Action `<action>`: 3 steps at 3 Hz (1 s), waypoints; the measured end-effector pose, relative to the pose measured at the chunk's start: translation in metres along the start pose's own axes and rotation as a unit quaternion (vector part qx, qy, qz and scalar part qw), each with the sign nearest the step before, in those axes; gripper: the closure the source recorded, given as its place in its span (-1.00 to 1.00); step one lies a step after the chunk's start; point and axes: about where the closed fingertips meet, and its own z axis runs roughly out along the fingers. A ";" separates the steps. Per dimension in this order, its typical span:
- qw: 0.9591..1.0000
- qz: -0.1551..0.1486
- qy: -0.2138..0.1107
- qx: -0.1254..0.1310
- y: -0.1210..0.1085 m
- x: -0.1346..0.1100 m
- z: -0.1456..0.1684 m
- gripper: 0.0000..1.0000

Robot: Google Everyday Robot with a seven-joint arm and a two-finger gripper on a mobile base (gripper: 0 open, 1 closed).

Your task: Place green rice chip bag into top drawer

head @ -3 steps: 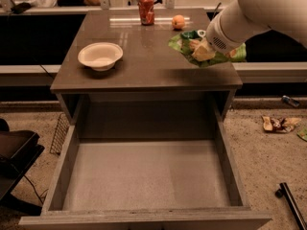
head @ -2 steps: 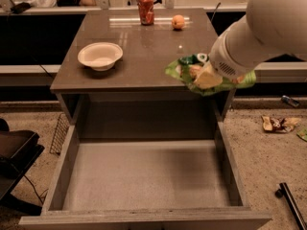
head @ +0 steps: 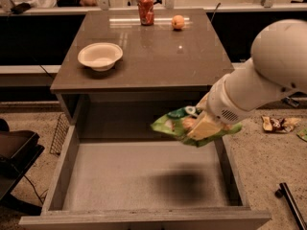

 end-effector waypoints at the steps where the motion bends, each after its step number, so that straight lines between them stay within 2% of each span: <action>1: 0.995 -0.036 -0.034 -0.088 0.020 -0.004 0.046 1.00; 2: 0.986 -0.057 -0.059 -0.142 0.031 -0.019 0.097 1.00; 3: 0.985 -0.057 -0.063 -0.151 0.032 -0.019 0.107 0.71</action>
Offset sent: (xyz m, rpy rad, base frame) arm 0.0230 0.1111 -0.1312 0.2367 0.2103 0.3370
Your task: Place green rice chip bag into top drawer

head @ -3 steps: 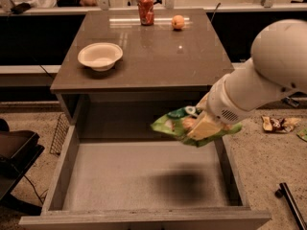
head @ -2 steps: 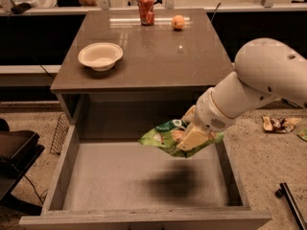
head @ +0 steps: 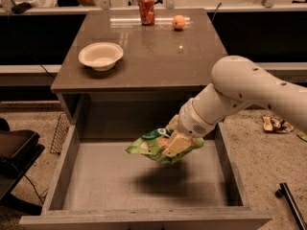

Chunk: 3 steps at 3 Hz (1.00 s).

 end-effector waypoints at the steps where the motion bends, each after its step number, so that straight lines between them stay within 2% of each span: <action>1: 1.000 -0.001 0.000 -0.001 0.001 -0.001 0.001 0.25; 3: 1.000 -0.003 0.001 -0.003 0.002 -0.002 0.002 -0.68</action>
Offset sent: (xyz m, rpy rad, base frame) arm -0.0005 0.0010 -0.0003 -0.0004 0.0007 0.0027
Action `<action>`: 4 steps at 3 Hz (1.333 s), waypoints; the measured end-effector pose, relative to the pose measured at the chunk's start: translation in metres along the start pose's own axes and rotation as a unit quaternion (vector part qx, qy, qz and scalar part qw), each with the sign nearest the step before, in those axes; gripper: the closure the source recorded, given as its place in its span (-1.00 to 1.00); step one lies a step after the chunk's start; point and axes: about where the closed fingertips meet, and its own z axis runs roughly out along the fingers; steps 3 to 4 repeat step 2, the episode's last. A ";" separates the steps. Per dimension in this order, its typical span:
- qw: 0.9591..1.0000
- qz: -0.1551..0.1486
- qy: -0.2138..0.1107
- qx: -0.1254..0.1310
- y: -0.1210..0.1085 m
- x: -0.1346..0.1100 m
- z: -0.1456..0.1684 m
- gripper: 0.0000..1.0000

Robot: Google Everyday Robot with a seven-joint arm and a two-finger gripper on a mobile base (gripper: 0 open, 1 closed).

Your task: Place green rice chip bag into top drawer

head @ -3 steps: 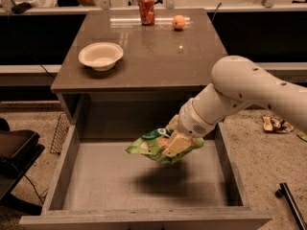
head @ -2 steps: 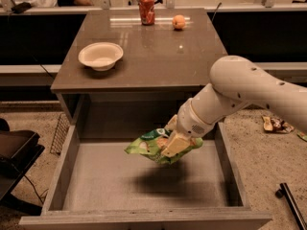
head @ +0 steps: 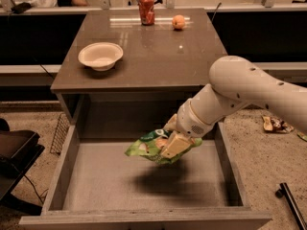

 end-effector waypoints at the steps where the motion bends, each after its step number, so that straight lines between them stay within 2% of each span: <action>1: 1.000 -0.001 0.000 -0.001 0.001 -0.001 0.001 -1.00; 4: 1.000 -0.001 0.000 -0.001 0.001 -0.001 0.001 -1.00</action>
Offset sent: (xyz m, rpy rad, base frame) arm -0.0005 0.0008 -0.0002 -0.0005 0.0005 0.0021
